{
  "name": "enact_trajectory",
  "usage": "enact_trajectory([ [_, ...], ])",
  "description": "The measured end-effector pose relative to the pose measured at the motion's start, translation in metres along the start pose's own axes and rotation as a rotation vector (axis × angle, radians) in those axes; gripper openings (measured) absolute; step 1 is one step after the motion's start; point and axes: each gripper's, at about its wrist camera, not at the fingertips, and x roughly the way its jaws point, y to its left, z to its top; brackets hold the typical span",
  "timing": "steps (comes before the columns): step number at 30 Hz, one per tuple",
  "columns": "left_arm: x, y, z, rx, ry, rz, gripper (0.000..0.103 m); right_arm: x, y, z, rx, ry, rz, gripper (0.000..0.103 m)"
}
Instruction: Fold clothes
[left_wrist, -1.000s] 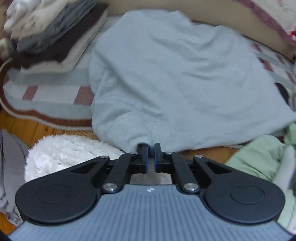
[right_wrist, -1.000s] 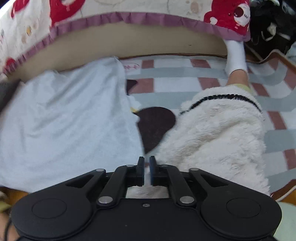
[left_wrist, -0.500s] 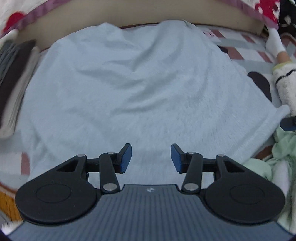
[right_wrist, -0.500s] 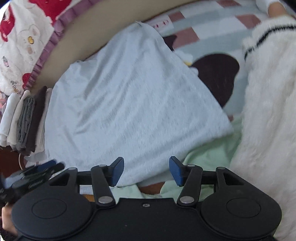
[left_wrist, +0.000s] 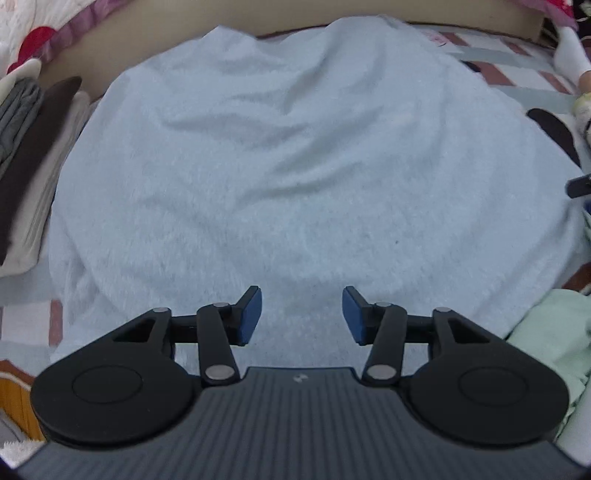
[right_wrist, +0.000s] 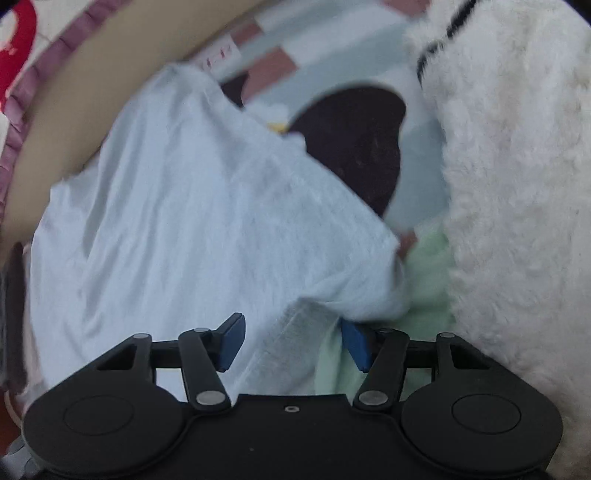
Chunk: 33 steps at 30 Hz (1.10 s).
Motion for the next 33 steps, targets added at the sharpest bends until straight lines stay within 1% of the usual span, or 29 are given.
enact_trajectory([
  [1, 0.002, 0.004, 0.001, -0.022, 0.009, -0.004, 0.051, -0.001, 0.005, -0.002, -0.038, -0.039, -0.028, 0.001],
  [2, 0.006, 0.01, 0.0, -0.048, 0.036, -0.009, 0.051, -0.004, 0.011, -0.004, -0.09, -0.079, -0.061, 0.002],
  [3, 0.009, 0.015, -0.001, -0.075, 0.064, -0.015, 0.051, -0.012, 0.019, -0.006, -0.174, -0.122, -0.108, 0.002],
  [5, 0.016, 0.026, -0.003, -0.128, 0.121, -0.025, 0.051, -0.039, 0.034, -0.015, -0.333, -0.208, -0.206, 0.001],
  [6, 0.016, 0.029, -0.006, -0.137, 0.138, -0.03, 0.051, -0.054, 0.036, -0.02, -0.375, -0.234, -0.241, 0.002],
  [7, 0.016, 0.029, -0.009, -0.142, 0.142, -0.034, 0.051, -0.064, 0.034, -0.023, -0.386, -0.242, -0.25, 0.002],
  [10, 0.009, 0.032, -0.013, -0.156, 0.126, -0.06, 0.051, -0.072, 0.003, -0.017, -0.228, -0.149, -0.113, 0.002],
  [11, 0.008, 0.032, -0.012, -0.157, 0.12, -0.069, 0.051, -0.075, -0.007, -0.015, -0.175, -0.118, -0.068, 0.008],
  [12, 0.008, 0.032, -0.011, -0.157, 0.114, -0.079, 0.051, -0.076, -0.015, -0.013, -0.131, -0.096, -0.031, 0.012],
  [13, 0.006, 0.03, -0.01, -0.141, 0.097, -0.091, 0.051, -0.073, -0.016, -0.011, -0.105, -0.097, -0.012, 0.017],
  [14, 0.004, 0.024, -0.006, -0.118, 0.078, -0.118, 0.051, -0.069, -0.017, -0.008, -0.082, -0.094, 0.008, 0.039],
  [15, 0.003, 0.018, -0.002, -0.095, 0.059, -0.145, 0.051, -0.062, -0.014, -0.005, -0.071, -0.087, 0.031, 0.051],
  [16, 0.003, 0.009, 0.003, -0.071, 0.051, -0.187, 0.051, -0.055, -0.011, 0.0, -0.075, -0.084, 0.042, 0.051],
  [17, 0.004, 0.0, 0.01, -0.053, 0.057, -0.227, 0.051, -0.048, -0.006, 0.005, -0.086, -0.078, 0.032, 0.051],
  [18, 0.005, -0.009, 0.017, -0.036, 0.064, -0.267, 0.051, -0.039, -0.001, 0.01, -0.096, -0.068, 0.015, 0.052],
  [19, 0.009, -0.017, 0.025, -0.028, 0.07, -0.286, 0.051, -0.029, 0.004, 0.016, -0.105, -0.047, -0.014, 0.053],
  [21, 0.018, -0.034, 0.041, -0.015, 0.088, -0.301, 0.048, -0.01, 0.01, 0.024, -0.109, 0.004, -0.073, 0.053],
  [22, 0.022, -0.042, 0.049, -0.003, 0.078, -0.295, 0.047, -0.004, 0.01, 0.028, -0.105, 0.029, -0.099, 0.054],
  [23, 0.024, -0.048, 0.053, 0.014, 0.06, -0.289, 0.043, 0.002, 0.01, 0.031, -0.098, 0.049, -0.125, 0.055],
  [24, 0.026, -0.054, 0.057, 0.031, 0.042, -0.284, 0.04, 0.007, 0.009, 0.031, -0.084, 0.056, -0.15, 0.06],
  [25, 0.03, -0.056, 0.06, 0.037, 0.026, -0.287, 0.035, 0.012, 0.009, 0.031, -0.069, 0.063, -0.175, 0.062],
  [27, 0.032, -0.057, 0.056, 0.018, 0.005, -0.325, 0.035, 0.019, 0.007, 0.029, -0.044, 0.061, -0.202, 0.063],
  [28, 0.033, -0.056, 0.053, 0.002, -0.001, -0.341, 0.032, 0.021, 0.008, 0.025, -0.046, 0.049, -0.21, 0.063],
  [29, 0.035, -0.054, 0.048, 0.0, -0.003, -0.331, 0.031, 0.02, 0.01, 0.021, -0.075, 0.027, -0.222, 0.061],
  [30, 0.037, -0.052, 0.043, -0.002, -0.005, -0.321, 0.031, 0.02, 0.013, 0.017, -0.104, 0.004, -0.234, 0.043],
  [31, 0.038, -0.05, 0.04, -0.001, -0.004, -0.315, 0.031, 0.018, 0.015, 0.013, -0.136, -0.017, -0.24, 0.027],
  [32, 0.039, -0.049, 0.037, 0.0, -0.003, -0.309, 0.031, 0.014, 0.017, 0.009, -0.174, -0.034, -0.234, 0.007],
  [33, 0.039, -0.047, 0.033, 0.001, -0.003, -0.303, 0.031, 0.007, 0.019, 0.006, -0.21, -0.052, -0.221, 0.006],
])
